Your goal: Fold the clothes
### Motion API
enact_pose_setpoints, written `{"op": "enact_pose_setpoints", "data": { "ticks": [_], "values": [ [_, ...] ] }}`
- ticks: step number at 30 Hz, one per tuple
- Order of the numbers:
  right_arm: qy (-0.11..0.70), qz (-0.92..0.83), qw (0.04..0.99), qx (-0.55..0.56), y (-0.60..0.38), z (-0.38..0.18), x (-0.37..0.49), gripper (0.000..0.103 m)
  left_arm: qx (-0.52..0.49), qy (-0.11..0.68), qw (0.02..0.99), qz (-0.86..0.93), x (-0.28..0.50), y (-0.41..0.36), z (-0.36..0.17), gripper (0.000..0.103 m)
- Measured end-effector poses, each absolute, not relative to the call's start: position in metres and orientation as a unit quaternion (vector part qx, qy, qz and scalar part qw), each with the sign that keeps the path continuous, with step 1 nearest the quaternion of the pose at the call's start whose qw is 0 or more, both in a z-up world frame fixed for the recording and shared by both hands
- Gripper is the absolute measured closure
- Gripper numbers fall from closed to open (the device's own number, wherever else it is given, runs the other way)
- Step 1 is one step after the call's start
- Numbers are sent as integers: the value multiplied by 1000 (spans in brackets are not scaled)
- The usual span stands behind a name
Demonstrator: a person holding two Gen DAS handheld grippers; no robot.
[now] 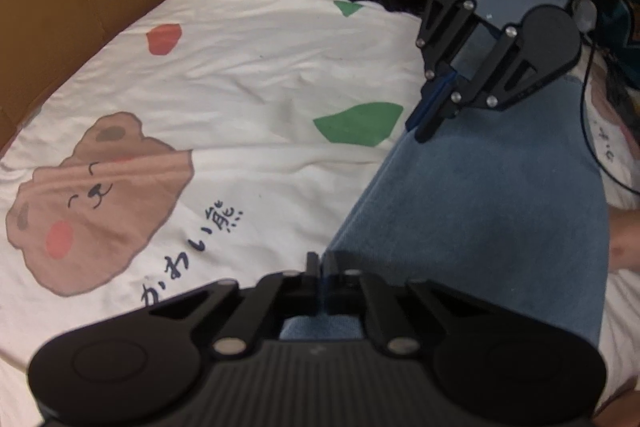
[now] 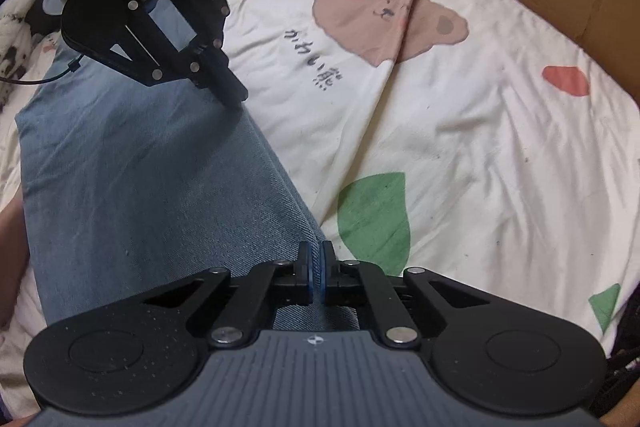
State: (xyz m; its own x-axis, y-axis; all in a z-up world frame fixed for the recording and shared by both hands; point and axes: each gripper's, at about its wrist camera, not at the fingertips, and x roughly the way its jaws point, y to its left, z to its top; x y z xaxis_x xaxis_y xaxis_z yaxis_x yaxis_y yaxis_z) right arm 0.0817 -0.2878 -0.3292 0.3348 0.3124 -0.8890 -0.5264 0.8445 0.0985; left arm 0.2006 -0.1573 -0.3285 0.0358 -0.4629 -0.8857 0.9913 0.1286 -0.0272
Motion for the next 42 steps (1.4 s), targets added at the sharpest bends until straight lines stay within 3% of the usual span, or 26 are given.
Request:
{"op": "enact_pose_setpoints", "data": {
  "ticks": [9,13,24,26,27,33,42],
  "values": [
    [527,230,812,-98,-285,-340,89,102,322,418,652,-544,205,-162,-351,102],
    [533,203,817,-82,-287,-342,90,92,324,427,677,-504,208,-165,-355,101],
    [518,111,848,-2,-314,-312,65,86,242,471,775,-344,230,-69,-323,74],
    [514,92,853,7,-319,-310,60,64,229,478,797,-290,233,-36,-320,71],
    [512,80,855,8,-321,-309,58,61,219,482,808,-258,234,-16,-318,71],
    [522,14,853,15,-337,-309,47,57,172,483,857,-57,228,95,-303,71],
    [540,-41,841,-8,-341,-302,24,39,85,474,865,139,201,186,-292,69]
  ]
}}
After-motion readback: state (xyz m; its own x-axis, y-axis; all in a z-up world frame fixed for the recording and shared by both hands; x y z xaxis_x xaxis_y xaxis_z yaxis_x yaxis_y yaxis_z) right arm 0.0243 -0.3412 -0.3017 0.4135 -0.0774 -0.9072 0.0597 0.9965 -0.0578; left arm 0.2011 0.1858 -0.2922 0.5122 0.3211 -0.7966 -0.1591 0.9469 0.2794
